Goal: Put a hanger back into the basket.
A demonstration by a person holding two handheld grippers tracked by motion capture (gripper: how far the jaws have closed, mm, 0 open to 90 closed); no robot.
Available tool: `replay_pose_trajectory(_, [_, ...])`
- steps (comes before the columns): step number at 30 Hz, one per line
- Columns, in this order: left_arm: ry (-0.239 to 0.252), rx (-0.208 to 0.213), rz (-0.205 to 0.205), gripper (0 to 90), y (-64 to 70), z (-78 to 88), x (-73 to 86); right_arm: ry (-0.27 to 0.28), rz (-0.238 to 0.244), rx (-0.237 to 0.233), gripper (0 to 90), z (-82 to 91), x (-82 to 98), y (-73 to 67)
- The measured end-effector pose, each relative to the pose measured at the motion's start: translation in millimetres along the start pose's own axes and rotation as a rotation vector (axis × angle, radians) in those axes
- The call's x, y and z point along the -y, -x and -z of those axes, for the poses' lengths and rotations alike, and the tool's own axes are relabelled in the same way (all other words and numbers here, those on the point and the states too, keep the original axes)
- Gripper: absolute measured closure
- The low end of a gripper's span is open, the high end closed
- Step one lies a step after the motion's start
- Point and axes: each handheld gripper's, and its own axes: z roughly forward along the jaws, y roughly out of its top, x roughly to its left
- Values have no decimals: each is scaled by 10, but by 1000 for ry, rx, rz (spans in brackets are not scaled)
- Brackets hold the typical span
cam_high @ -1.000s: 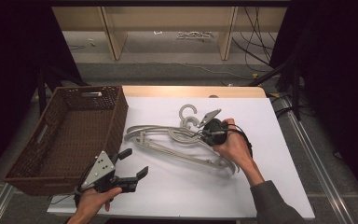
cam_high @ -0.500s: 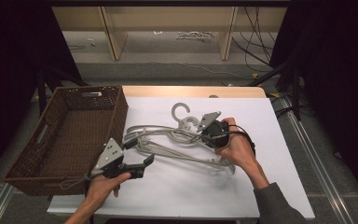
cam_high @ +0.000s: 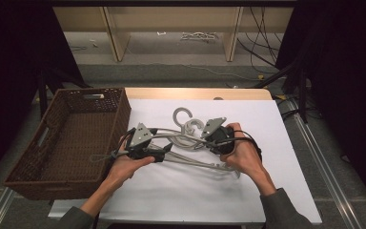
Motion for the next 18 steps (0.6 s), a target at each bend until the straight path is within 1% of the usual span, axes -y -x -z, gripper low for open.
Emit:
replay_pose_trajectory(1, [-18, -13, -14, 264, 3, -37, -16, 1, 0, 0, 822, 4, -1, -2])
replay_pose_trajectory(2, [-29, -23, -19, 263, 5, -73, -30, 1, 2, 4, 822, 5, -4, -5])
replay_pose_trajectory(3, [-32, -24, -15, 264, 3, -103, -44, -2, 18, 16, 821, 6, -3, 2])
replay_pose_trajectory(4, [-40, -19, -24, 270, -5, -144, -69, -1, 16, 12, 821, 7, -3, 1])
replay_pose_trajectory(5, [-48, -22, -37, 284, -4, -164, -80, 7, 4, 8, 821, 11, -4, -10])
replay_pose_trajectory(6, [-65, -28, -54, 288, -5, -176, -91, 8, 6, 13, 821, 13, -5, -11])
replay_pose_trajectory(7, [-73, -29, -64, 295, -1, -201, -102, 4, 6, 1, 821, 22, -9, -11])
replay_pose_trajectory(8, [-71, -21, -59, 318, 3, -226, -112, 4, 10, 2, 821, 24, -11, -15])
replay_pose_trajectory(9, [-92, -10, -70, 345, -5, -238, -123, 6, 13, 0, 822, 26, -12, -16])
replay_pose_trajectory(10, [-96, -10, -80, 352, 0, -261, -129, 11, 13, 9, 821, 28, -12, -21])
replay_pose_trajectory(11, [-104, -10, -86, 371, 7, -279, -132, 8, 15, 2, 821, 37, -15, -20])
replay_pose_trajectory(12, [-111, -5, -108, 398, 7, -295, -136, 7, 22, 7, 821, 42, -17, -20])
replay_pose_trajectory(13, [-120, 4, -119, 403, 11, -310, -137, 12, 33, 18, 821, 44, -19, -21])
replay_pose_trajectory(14, [-126, 12, -125, 420, 13, -322, -137, 11, 26, 3, 821, 56, -26, -31])
replay_pose_trajectory(15, [-128, 19, -126, 456, 18, -340, -134, 11, 39, 10, 821, 59, -29, -30])
replay_pose_trajectory(16, [-144, 27, -159, 471, 4, -347, -147, 13, 38, 5, 821, 65, -33, -36])
replay_pose_trajectory(18, [-166, 43, -192, 548, 4, -366, -165, 17, 47, 10, 821, 70, -42, -49])
